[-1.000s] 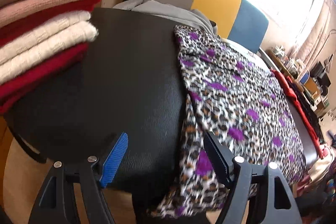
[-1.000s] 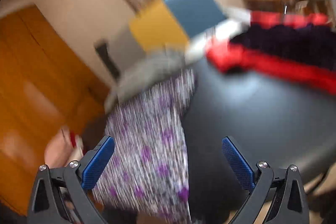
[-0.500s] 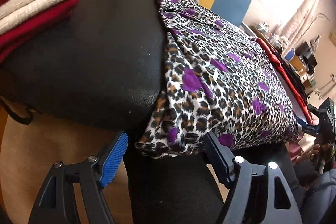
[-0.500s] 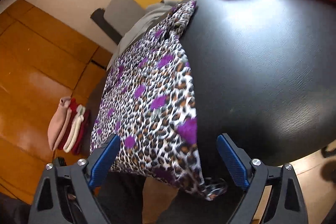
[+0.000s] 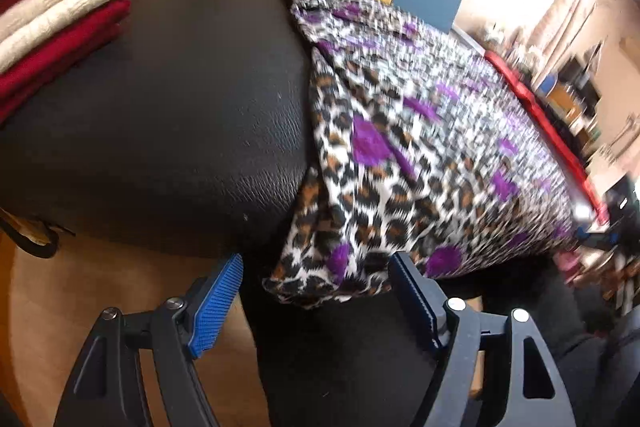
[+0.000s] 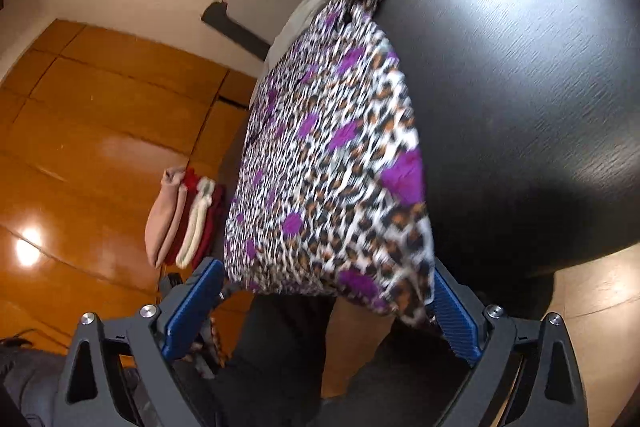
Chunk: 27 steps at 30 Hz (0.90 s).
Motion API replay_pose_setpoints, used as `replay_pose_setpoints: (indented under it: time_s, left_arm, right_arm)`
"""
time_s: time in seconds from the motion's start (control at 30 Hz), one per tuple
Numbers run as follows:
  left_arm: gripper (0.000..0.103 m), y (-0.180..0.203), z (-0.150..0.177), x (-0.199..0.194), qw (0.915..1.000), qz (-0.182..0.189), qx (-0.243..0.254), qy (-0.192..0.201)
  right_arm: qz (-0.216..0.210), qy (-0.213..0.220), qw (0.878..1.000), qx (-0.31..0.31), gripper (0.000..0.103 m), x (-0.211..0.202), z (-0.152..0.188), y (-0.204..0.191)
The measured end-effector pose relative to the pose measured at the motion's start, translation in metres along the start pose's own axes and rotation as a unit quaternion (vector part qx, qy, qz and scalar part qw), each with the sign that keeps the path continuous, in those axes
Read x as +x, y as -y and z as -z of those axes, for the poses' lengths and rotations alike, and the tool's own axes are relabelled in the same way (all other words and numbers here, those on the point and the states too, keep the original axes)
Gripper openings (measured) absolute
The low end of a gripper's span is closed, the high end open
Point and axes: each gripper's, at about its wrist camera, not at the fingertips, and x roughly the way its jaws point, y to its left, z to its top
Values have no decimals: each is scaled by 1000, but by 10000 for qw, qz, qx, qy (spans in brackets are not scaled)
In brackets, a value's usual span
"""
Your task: Fold clothes
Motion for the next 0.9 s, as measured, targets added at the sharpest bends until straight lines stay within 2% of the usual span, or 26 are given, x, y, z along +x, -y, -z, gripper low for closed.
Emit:
replay_pose_setpoints:
  time_s: [0.13, 0.27, 0.33, 0.43, 0.47, 0.5, 0.53, 0.57, 0.6, 0.63, 0.67, 0.73, 0.77, 0.83, 0.9]
  left_arm:
    - [77, -7, -2, 21, 9994, 51, -75, -332]
    - [77, 0, -2, 39, 9964, 554, -156, -622]
    - [77, 4, -2, 43, 9957, 565, -240, -694]
    - [68, -4, -6, 42, 9937, 657, -475, -772]
    - [61, -6, -6, 41, 9929, 691, -553, -799]
    - [53, -8, -5, 40, 9922, 700, -607, -829]
    - [49, -8, -5, 40, 9918, 692, -643, -862]
    - [45, -9, -6, 40, 9915, 664, -657, -910]
    - [45, -9, -6, 42, 9911, 627, -656, -973]
    - [45, -10, -7, 44, 9904, 615, -693, -1025]
    - [44, -11, -8, 44, 9896, 620, -750, -1062]
    - [35, -11, -7, 42, 9885, 708, -743, -1106]
    - [20, -10, -8, 40, 9879, 820, -708, -1113]
    - [15, -3, -8, 35, 9889, 861, -500, -1103]
    - [14, 8, -7, 24, 9900, 973, -172, -1005]
  right_arm:
    - [-78, -35, 10000, -22, 103, 6, 4, 1]
    - [-286, -12, 9995, 134, 103, 3, 5, 8]
    - [-513, 49, 9982, 318, 103, 3, 5, 16]
    - [-678, 34, 9971, 351, 103, 3, 6, 19]
    - [-671, -45, 9973, 311, 103, 5, 7, 18]
    - [-649, -182, 9973, 294, 103, 9, 8, 16]
    - [-405, -531, 9974, 287, 102, 20, 10, 15]
    - [-24, -681, 9974, 227, 88, 27, 12, 13]
    - [146, -702, 9972, 199, 72, 31, 14, 15]
    - [309, -720, 9968, 172, 51, 36, 16, 16]
    - [319, -659, 9971, 225, 43, 35, 18, 19]
    - [354, -574, 9974, 272, 35, 33, 21, 22]
    - [367, -538, 9975, 266, 35, 30, 23, 22]
    - [423, -457, 9979, 200, 28, 29, 25, 19]
    - [513, -369, 9980, 76, 14, 31, 26, 12]
